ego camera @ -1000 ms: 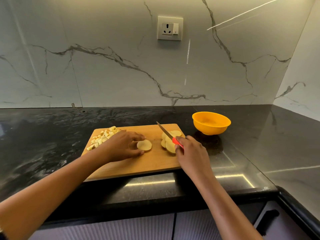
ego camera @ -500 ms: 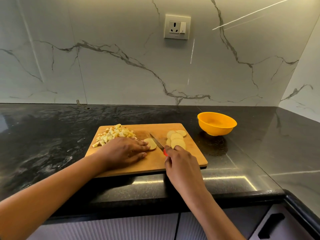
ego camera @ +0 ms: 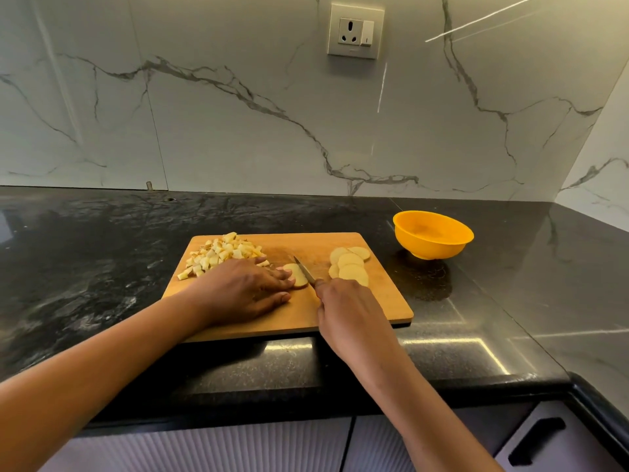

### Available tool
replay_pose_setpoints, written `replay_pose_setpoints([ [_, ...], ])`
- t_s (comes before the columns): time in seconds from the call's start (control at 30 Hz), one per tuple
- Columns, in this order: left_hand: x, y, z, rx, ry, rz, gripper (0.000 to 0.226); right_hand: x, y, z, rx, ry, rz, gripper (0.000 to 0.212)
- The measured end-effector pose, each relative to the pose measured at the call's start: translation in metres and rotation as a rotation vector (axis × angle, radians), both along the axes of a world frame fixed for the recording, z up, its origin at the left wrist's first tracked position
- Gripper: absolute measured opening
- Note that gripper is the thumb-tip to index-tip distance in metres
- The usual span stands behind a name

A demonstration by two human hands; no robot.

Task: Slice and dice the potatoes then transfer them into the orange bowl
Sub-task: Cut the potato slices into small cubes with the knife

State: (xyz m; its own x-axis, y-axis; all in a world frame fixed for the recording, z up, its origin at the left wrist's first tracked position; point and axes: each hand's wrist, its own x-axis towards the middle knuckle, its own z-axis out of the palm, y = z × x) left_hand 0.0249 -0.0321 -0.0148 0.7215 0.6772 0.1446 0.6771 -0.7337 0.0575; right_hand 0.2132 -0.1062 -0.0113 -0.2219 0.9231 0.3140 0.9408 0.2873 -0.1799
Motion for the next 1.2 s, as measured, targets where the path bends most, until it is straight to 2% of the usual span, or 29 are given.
replay_pose_setpoints([
  [0.2,-0.002,0.004,-0.005,0.008,0.006,0.012,0.082,0.014,-0.032,-0.002,0.008,0.011,0.018,0.041],
  [0.37,-0.003,0.004,-0.007,-0.001,-0.020,0.030,0.084,0.016,-0.046,0.003,0.023,0.024,0.036,0.041],
  [0.6,-0.002,-0.003,-0.006,0.005,-0.206,0.049,0.090,0.009,-0.020,-0.004,0.043,0.058,-0.034,0.043],
  [0.73,-0.003,-0.003,-0.006,-0.009,-0.191,0.073,0.092,0.006,-0.011,-0.010,0.062,0.120,-0.054,0.047],
  [0.87,-0.001,-0.003,-0.005,-0.016,-0.190,0.085,0.075,0.003,-0.012,-0.010,0.086,0.121,-0.011,0.045],
  [1.0,0.000,-0.003,-0.004,-0.008,-0.134,0.094,0.077,-0.001,-0.013,-0.010,0.081,0.073,-0.005,0.043],
  [1.1,0.000,-0.004,-0.003,-0.024,-0.115,0.085,0.081,-0.008,-0.002,-0.004,0.030,0.016,-0.018,0.033],
  [1.13,0.001,-0.003,-0.002,-0.019,-0.111,0.083,0.076,-0.011,0.002,-0.001,0.011,0.000,-0.024,0.029],
  [1.2,0.002,-0.005,0.000,-0.008,-0.101,0.088,0.052,-0.015,0.003,0.003,-0.010,-0.029,-0.022,0.022],
])
